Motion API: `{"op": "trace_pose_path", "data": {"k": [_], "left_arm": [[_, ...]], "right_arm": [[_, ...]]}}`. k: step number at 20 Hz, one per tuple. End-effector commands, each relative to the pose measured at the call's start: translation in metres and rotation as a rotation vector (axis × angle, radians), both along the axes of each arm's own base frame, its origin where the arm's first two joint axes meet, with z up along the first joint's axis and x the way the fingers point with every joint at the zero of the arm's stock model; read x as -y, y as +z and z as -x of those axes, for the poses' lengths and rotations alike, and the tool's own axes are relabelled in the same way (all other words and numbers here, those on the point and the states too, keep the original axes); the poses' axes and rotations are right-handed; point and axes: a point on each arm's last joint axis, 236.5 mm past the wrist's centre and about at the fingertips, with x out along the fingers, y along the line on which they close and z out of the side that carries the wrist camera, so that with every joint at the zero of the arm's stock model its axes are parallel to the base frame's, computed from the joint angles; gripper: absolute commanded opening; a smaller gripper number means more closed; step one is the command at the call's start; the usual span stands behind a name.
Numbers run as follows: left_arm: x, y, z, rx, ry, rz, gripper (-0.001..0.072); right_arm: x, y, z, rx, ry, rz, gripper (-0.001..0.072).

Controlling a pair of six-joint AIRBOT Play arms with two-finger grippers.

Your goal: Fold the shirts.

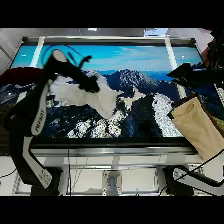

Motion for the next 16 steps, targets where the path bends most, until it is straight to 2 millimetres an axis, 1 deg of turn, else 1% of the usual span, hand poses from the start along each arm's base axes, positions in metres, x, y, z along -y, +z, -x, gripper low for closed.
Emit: {"op": "trace_pose_path", "data": {"k": [1, 2, 3, 4, 5, 6, 7, 8, 9, 11, 13, 14, 16], "left_arm": [[0.072, -0.006, 0.032, 0.164, -0.191, -0.039, 0.0512], [0.073, -0.007, 0.024, 0.235, -0.208, -0.075, 0.0706], [0.064, -0.007, 0.007, 0.315, -0.196, -0.143, 0.0704], [0.048, -0.007, -0.013, 0.377, -0.16, -0.229, 0.0703], [0.018, -0.008, -0.038, 0.441, -0.094, -0.364, 0.0703], [-0.02, -0.009, -0.064, 0.497, -0.009, -0.524, 0.0703], [-0.06, -0.009, -0.083, 0.533, 0.077, -0.68, 0.0702], [-0.098, -0.007, -0.098, 0.561, 0.162, -0.816, 0.0701], [-0.121, -0.007, -0.105, 0.557, 0.216, -0.868, 0.0701], [-0.147, -0.02, -0.11, 0.487, 0.274, -0.843, 0.0701], [-0.17, -0.035, -0.111, 0.397, 0.334, -0.808, 0.0701], [-0.179, -0.042, -0.111, 0.352, 0.359, -0.785, 0.07], [-0.189, -0.055, -0.111, 0.277, 0.404, -0.719, 0.0701]], "right_arm": [[-0.009, -0.011, 0.004, 0.002, 0.064, 0.062, 0.0479], [-0.018, -0.019, 0.008, -0.007, 0.104, 0.083, 0.0479], [-0.03, -0.034, 0.015, -0.031, 0.154, 0.116, 0.048], [-0.04, -0.052, 0.023, -0.059, 0.211, 0.162, 0.0479], [-0.047, -0.077, 0.032, -0.104, 0.26, 0.22, 0.0479], [-0.053, -0.102, 0.041, -0.148, 0.299, 0.274, 0.0479], [-0.06, -0.126, 0.048, -0.184, 0.335, 0.317, 0.048], [-0.07, -0.145, 0.053, -0.207, 0.365, 0.333, 0.0479], [-0.084, -0.16, 0.057, -0.221, 0.389, 0.327, 0.048], [-0.109, -0.181, 0.057, -0.227, 0.425, 0.321, 0.048], [-0.128, -0.199, 0.059, -0.264, 0.436, 0.308, 0.0479], [-0.137, -0.208, 0.064, -0.287, 0.458, 0.301, 0.048], [-0.15, -0.221, 0.077, -0.331, 0.51, 0.303, 0.048]]}}
